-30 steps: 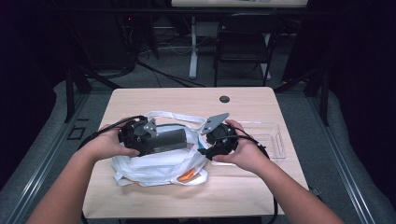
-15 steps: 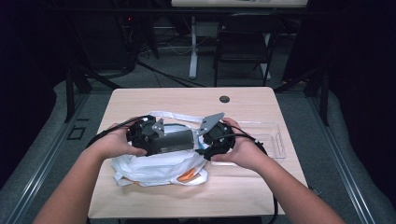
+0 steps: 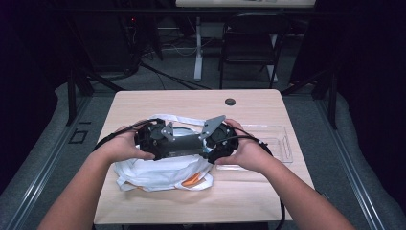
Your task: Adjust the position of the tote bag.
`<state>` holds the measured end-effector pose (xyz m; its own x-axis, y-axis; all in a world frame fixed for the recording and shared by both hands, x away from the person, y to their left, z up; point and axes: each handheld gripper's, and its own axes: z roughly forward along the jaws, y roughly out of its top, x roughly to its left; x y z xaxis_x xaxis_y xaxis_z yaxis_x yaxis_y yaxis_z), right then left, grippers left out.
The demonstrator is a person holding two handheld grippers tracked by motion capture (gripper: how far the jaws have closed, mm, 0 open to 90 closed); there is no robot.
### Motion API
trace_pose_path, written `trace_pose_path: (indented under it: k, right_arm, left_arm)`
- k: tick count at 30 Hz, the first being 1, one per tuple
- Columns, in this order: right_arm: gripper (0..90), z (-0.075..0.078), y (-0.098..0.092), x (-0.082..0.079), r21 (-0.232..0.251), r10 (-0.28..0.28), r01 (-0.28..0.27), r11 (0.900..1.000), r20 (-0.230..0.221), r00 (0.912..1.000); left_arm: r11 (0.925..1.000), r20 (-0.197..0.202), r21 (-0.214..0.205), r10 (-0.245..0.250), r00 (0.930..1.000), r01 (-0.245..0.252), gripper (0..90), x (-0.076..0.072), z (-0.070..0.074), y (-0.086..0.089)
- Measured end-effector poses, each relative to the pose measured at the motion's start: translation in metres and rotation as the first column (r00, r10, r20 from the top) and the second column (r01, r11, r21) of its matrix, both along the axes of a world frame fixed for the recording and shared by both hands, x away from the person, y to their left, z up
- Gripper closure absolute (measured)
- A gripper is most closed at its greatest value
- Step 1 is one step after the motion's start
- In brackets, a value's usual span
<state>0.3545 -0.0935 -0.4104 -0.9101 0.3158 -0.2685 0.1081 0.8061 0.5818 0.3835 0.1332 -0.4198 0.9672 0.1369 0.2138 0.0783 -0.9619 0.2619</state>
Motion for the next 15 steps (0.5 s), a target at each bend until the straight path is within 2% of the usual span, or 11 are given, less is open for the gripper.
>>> trace_pose_path:
  k: [2, 3, 4, 5, 7, 11, 15]
  right_arm:
    - [29.7, 0.001, 0.002, 0.0, 0.011, 0.002, -0.002, 0.9999, 0.002, 1.0]
    - [29.7, 0.002, 0.002, 0.001, -0.004, 0.007, -0.007, 1.0, 0.006, 1.0]
    - [29.7, 0.002, 0.004, 0.001, 0.006, 0.007, -0.007, 1.0, 0.006, 1.0]
    - [29.7, 0.003, 0.004, 0.001, -0.012, 0.015, -0.015, 0.9998, 0.01, 0.9998]
    - [29.7, 0.003, 0.006, 0.001, -0.014, 0.02, -0.02, 0.9997, 0.013, 0.9997]
    - [29.7, 0.005, 0.009, 0.001, -0.035, 0.03, -0.029, 0.999, 0.029, 0.9991]
    - [29.7, 0.006, 0.011, 0.002, -0.029, 0.031, -0.03, 0.9991, 0.032, 0.999]
  left_arm:
    - [1.0, 0.002, -0.002, -0.001, 1.0, 0.001, 42.9, -0.001, 0.001, -0.002]
    - [0.9999, 0.007, 0.0, -0.01, 0.9999, 0.01, 42.8, -0.001, 0.002, -0.002]
    - [1.0, 0.006, -0.004, -0.005, 1.0, 0.005, 42.9, -0.002, 0.002, -0.003]
    - [1.0, 0.009, -0.002, -0.009, 0.9999, 0.009, 42.9, -0.002, 0.003, -0.004]
    - [0.9998, 0.014, -0.008, -0.016, 0.9998, 0.016, 42.8, -0.003, 0.004, -0.005]
    - [0.9999, 0.03, 0.005, -0.016, 0.9994, 0.016, 42.9, -0.002, 0.008, -0.006]
    - [0.9997, 0.031, -0.001, -0.024, 0.9992, 0.024, 42.9, -0.003, 0.009, -0.007]
